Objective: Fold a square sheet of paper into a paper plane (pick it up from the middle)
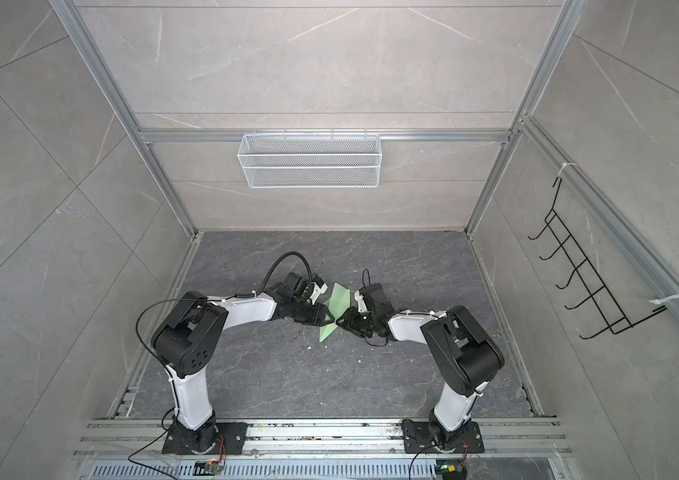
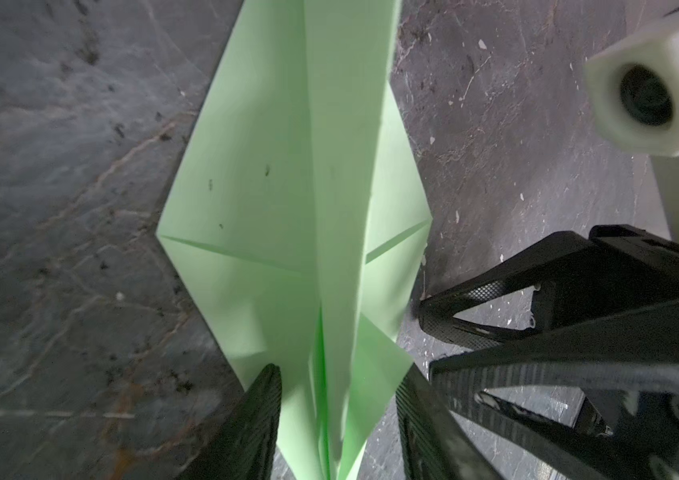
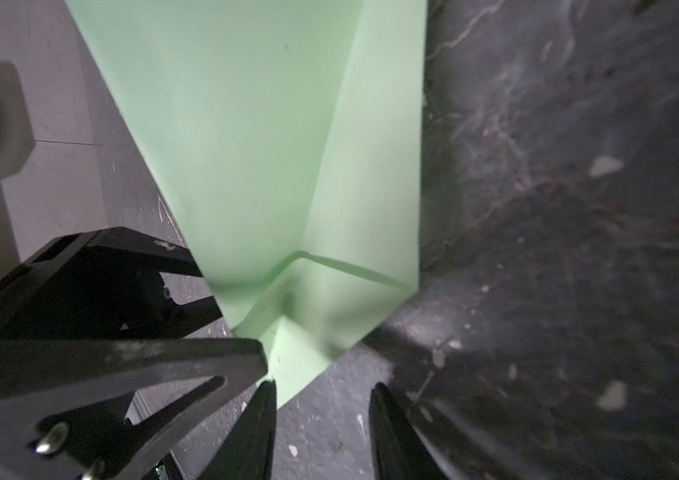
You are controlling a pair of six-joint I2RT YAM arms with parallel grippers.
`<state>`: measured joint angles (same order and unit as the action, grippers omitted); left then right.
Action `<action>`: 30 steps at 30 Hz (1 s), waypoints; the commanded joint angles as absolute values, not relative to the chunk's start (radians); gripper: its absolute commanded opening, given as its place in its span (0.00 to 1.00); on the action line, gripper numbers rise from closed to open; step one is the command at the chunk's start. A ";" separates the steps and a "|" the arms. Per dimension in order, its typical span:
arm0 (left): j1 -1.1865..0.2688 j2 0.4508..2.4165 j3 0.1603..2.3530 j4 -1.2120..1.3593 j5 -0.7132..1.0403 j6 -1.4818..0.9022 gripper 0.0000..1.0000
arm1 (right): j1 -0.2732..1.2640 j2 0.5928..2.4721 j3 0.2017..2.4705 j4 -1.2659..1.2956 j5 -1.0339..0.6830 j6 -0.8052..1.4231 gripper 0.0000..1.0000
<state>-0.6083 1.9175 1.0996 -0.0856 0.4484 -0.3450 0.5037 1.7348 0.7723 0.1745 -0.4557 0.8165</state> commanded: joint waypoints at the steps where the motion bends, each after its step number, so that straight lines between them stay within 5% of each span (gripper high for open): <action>1: -0.611 1.921 1.123 -0.096 0.417 -0.337 0.42 | 0.508 1.753 0.799 0.146 -0.453 0.824 0.40; 10: -0.604 1.927 1.081 -0.015 0.430 -0.450 0.19 | 0.544 1.793 0.807 0.181 -0.490 0.875 0.37; 30: -0.559 1.932 1.004 0.087 0.440 -0.608 0.10 | 0.614 1.885 0.916 0.032 -0.472 0.900 0.18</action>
